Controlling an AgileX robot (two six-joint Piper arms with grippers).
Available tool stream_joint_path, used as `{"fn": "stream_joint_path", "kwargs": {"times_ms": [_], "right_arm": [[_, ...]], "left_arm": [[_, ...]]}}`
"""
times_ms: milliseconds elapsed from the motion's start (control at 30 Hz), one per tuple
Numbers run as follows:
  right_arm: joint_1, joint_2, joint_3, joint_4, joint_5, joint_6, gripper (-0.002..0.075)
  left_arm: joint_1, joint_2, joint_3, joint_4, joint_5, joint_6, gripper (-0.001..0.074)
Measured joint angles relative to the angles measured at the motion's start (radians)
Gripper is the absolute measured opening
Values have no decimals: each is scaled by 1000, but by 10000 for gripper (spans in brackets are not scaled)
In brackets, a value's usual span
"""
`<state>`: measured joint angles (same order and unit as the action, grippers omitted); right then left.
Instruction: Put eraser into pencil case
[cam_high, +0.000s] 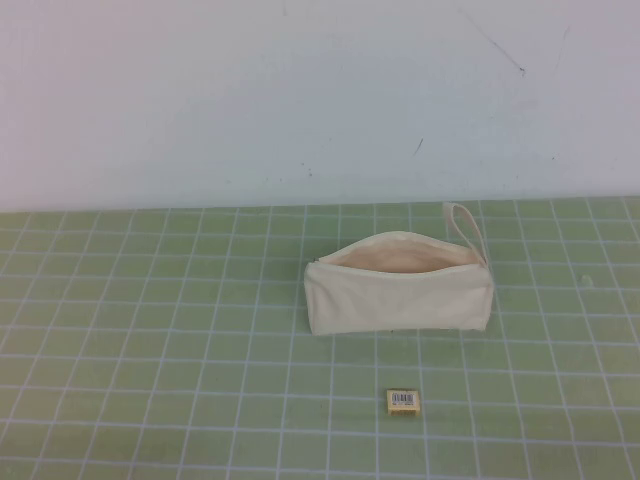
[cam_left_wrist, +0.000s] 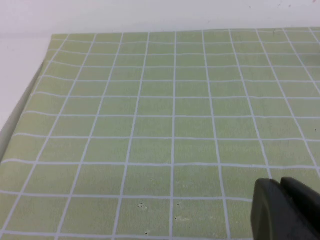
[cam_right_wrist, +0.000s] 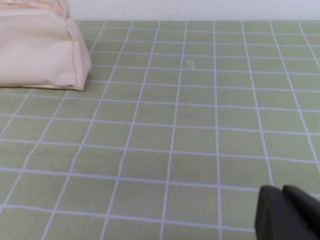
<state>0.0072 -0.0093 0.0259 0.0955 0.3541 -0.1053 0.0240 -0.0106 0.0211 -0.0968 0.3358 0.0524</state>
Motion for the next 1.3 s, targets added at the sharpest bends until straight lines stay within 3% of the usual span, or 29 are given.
{"fn": "stream_joint_path", "kwargs": {"times_ms": [1133,1233,1300], "right_arm": [[0,0,0,0,0,0,-1],[0,0,0,57,0,0,-1],[0,0,0,182,2,11,-1]], "left_arm": [[0,0,0,0,0,0,-1],[0,0,0,0,0,0,-1],[0,0,0,0,0,0,-1]]}}
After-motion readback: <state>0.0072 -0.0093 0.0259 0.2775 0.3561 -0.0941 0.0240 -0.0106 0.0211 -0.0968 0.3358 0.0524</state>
